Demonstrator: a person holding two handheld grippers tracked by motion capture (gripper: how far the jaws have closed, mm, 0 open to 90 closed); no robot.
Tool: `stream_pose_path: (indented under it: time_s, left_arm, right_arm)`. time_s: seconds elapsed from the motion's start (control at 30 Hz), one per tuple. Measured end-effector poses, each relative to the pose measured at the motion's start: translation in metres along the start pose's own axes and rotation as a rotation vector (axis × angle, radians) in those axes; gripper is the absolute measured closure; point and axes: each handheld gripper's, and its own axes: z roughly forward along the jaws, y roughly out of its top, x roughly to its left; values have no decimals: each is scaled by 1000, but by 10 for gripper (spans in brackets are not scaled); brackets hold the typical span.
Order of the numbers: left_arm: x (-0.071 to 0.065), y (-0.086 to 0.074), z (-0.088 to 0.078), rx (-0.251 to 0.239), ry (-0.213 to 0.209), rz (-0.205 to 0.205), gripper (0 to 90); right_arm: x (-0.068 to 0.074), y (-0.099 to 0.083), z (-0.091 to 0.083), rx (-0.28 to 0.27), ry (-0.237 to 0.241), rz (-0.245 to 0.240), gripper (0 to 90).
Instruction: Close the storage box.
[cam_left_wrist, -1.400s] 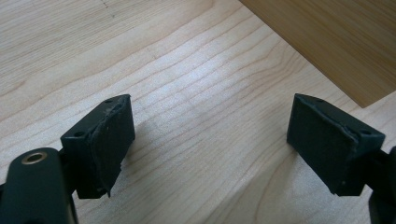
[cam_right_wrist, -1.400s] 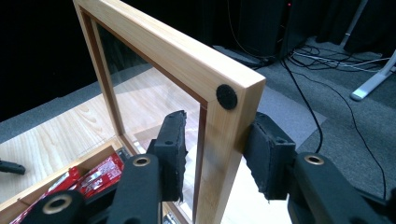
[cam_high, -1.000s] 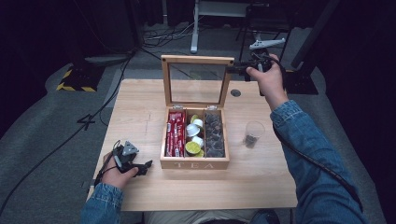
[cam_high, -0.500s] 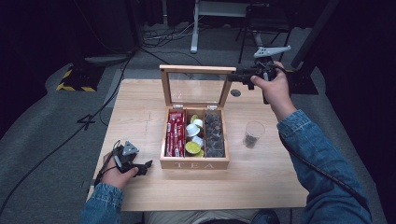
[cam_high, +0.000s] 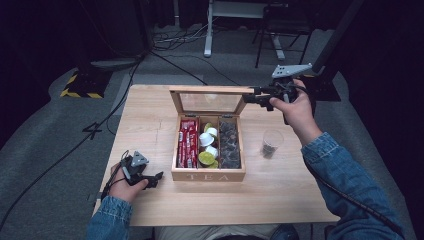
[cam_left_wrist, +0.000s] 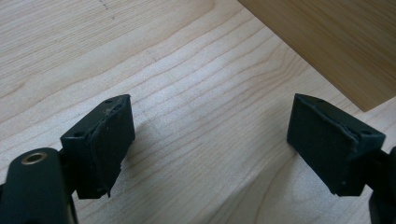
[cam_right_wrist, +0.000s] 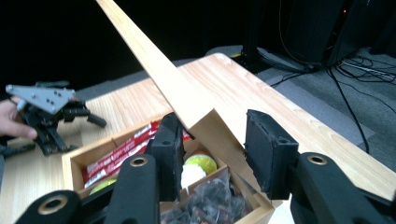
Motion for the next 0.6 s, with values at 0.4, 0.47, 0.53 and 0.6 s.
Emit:
stream_pose_path:
  time_s: [0.4,0.47,0.53,0.6]
  left_arm:
    - [-1,0,0,1,4,-2,155]
    - [-1,0,0,0,4,-3,155]
    - [-1,0,0,2,6,-2,155]
    - [-1,0,0,2,6,-2,155]
  right_arm:
    - [35,-23,-4,51,-51,-77,528]
    - [40,-27,-4,59,-63,-69,513]
    - [43,-31,-5,65,-66,-52,505]
    - [47,-36,-5,65,-69,-52,498]
